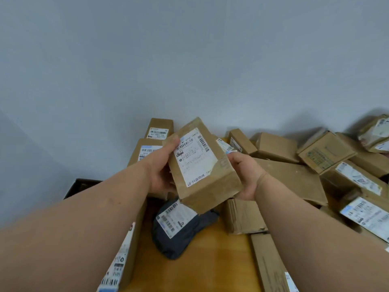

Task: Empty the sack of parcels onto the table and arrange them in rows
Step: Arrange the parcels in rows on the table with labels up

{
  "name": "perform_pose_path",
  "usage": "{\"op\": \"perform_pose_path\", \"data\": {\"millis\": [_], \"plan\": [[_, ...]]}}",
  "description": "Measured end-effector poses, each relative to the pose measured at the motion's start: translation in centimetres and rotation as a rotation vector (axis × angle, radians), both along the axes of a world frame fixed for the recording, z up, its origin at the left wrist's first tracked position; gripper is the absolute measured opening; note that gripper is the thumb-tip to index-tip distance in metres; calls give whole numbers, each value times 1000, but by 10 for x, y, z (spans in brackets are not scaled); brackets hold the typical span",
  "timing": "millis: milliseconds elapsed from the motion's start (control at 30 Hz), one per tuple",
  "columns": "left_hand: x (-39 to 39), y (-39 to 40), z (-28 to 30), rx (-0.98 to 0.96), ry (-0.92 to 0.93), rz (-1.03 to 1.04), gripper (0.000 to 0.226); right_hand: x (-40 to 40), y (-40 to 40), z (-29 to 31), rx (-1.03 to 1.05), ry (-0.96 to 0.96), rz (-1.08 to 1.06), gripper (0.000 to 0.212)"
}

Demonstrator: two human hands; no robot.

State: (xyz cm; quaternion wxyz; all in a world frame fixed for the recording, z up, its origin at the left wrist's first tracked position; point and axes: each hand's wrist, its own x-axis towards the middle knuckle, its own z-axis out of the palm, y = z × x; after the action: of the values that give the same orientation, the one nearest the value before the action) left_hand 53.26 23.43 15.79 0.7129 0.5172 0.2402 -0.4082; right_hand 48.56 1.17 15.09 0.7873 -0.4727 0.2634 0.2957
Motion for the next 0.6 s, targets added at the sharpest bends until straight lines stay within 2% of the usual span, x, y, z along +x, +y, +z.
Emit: {"op": "perform_pose_path", "data": {"millis": [33,133,200,267,333,400,533,600], "plan": [[8,-1,1,40,-24,0,59,9,2,-3,-92,-2,6,31],[23,-3,6,353,-189,-62,46,31,8,-11,-368,-43,67,33],[34,-7,8,433,-246,-79,45,35,11,-12,-341,-42,123,47],[45,-13,8,442,-264,-80,42,37,11,-13,-214,-22,188,74],[55,-17,8,479,-287,-103,44,43,10,-17,-182,-18,234,83],[71,-20,5,473,-335,-110,51,55,8,-21,-242,-24,187,70],[103,-15,-3,479,-526,-32,70,89,3,-21,-231,-81,-84,37],[111,-12,-3,590,-663,-15,60,108,4,-24,-237,-125,-178,36]]}}
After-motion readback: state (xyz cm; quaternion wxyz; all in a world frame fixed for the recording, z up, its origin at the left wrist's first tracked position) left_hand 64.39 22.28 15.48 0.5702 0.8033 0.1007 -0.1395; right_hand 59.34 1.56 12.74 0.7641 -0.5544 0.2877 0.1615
